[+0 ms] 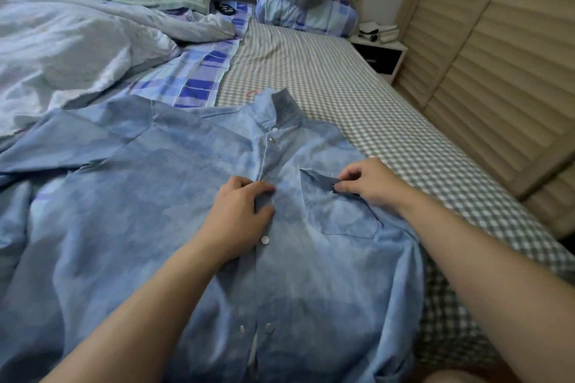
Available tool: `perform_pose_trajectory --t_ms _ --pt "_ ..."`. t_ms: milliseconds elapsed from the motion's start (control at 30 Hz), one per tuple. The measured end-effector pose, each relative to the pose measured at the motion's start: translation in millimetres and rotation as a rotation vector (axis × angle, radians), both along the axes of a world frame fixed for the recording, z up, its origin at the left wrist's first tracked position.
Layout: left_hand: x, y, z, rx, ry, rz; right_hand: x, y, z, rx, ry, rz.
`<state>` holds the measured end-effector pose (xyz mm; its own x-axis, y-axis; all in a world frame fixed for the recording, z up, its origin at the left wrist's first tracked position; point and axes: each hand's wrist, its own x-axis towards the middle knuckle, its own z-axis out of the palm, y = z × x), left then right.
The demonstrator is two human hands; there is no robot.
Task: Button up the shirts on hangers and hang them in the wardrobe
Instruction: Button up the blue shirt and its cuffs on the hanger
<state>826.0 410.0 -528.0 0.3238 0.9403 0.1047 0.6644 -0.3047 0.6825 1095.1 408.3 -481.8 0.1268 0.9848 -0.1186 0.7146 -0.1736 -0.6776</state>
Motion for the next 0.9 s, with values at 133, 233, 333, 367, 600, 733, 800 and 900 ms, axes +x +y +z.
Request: perform_pose_trajectory --t_ms 133,233,333,367,600,733,800,900 --pt "-3 1 -1 -0.012 -0.024 -0.01 -9 -1 -18 0.093 -0.079 -0.063" --pt "-6 0 -1 -0.023 -0.054 -0.018 -9 -4 -25 0.155 -0.199 -0.013" --pt "-11 0 1 -0.047 -0.067 -0.025 -4 -5 -19 0.121 -0.2 0.048" --pt "-12 0 1 -0.054 -0.068 -0.03 -3 -4 -16 0.091 -0.189 0.063" --pt "-16 -3 7 -0.082 -0.052 -0.044 0 3 -1 -0.11 -0.272 0.172" --pt "-15 -14 11 -0.01 0.084 -0.021 0 1 -4 -0.107 -0.52 0.319" --pt "-16 -23 15 0.028 0.155 -0.001 -4 -4 -10 -0.122 -0.596 0.297" --pt "-20 -35 17 0.03 0.181 0.019 -17 -16 -32 -0.046 -0.671 0.193"
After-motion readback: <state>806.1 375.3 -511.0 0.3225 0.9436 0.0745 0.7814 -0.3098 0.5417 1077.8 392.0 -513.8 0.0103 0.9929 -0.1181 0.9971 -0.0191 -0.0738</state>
